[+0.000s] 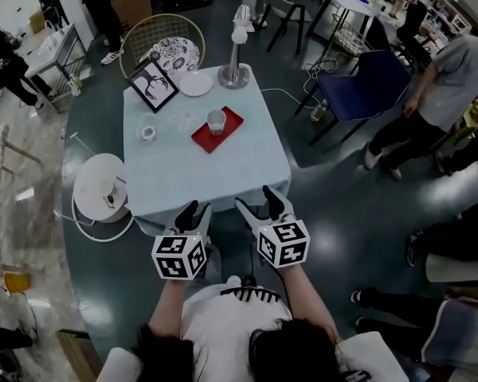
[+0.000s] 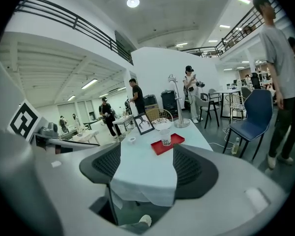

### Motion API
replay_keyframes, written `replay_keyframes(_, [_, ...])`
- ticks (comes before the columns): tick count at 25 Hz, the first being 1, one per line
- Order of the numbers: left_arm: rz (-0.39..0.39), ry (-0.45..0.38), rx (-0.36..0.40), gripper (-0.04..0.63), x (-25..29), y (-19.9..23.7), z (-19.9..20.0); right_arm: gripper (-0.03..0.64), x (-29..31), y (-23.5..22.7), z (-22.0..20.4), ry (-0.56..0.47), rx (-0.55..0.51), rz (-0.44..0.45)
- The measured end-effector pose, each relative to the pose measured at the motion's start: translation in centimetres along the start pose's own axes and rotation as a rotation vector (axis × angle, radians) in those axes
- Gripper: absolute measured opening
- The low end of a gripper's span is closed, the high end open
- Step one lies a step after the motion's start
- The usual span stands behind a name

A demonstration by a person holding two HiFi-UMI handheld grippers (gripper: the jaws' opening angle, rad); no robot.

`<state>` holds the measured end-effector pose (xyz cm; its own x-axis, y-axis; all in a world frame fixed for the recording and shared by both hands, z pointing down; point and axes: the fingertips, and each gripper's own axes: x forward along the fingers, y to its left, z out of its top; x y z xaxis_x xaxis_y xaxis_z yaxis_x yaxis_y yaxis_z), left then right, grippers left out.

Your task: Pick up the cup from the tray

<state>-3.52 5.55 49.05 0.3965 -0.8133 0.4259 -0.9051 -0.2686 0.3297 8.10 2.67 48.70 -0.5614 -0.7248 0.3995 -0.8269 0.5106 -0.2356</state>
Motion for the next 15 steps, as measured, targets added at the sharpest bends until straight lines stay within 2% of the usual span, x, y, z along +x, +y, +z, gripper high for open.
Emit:
replay_keyframes(12, [-0.013,0.005,-0.031,0.245,4.4,5.8,3.7,0.355,6.1,-0.7,3.0,0.018,0.001,-0.055])
replay_keyframes(15, [-0.016,0.012,-0.039,0.245,5.3,7.4,4.5,0.376,7.3,-0.6,3.6,0.023,0.007,-0.061])
